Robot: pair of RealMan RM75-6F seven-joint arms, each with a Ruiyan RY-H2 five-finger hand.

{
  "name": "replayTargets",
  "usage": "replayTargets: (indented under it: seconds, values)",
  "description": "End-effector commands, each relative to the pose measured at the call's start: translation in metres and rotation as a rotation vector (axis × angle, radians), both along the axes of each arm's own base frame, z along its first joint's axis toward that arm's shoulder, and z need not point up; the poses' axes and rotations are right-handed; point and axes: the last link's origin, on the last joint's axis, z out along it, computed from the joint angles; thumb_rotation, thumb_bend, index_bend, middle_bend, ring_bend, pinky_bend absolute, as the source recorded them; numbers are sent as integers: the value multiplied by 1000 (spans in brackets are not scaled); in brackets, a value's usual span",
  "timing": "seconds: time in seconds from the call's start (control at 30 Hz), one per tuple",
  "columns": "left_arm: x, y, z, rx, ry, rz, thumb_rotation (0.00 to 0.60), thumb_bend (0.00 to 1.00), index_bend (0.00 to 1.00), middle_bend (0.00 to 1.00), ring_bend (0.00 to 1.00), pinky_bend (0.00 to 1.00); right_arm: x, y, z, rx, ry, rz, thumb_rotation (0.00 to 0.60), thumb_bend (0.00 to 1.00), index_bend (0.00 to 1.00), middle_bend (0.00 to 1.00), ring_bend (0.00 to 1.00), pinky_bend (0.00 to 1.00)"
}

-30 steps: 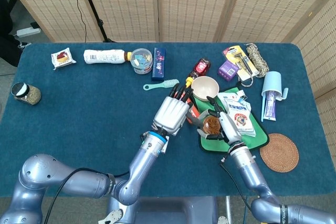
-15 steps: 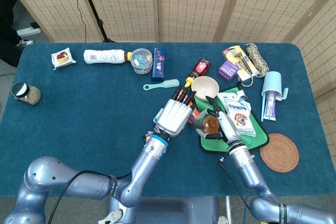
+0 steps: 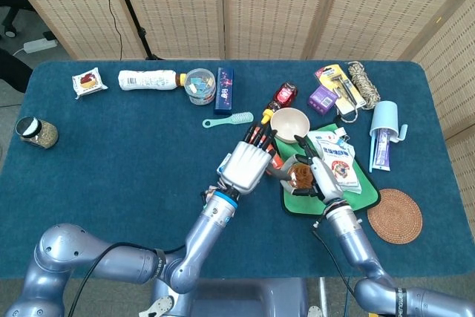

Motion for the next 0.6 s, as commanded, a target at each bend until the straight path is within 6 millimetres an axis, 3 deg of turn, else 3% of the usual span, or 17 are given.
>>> replayTargets:
  seconds: [0.03, 0.6]
  values:
    - [0, 0, 0, 0, -2, 2, 600, 503, 623, 141, 23, 50, 0, 0, 0, 2, 1, 0, 600, 344, 504, 26, 0, 0]
    - [-4, 0, -1, 1, 20, -6, 600, 503, 619, 140, 11, 50, -1, 0, 0, 6, 1, -2, 600, 398, 566, 77, 0, 0]
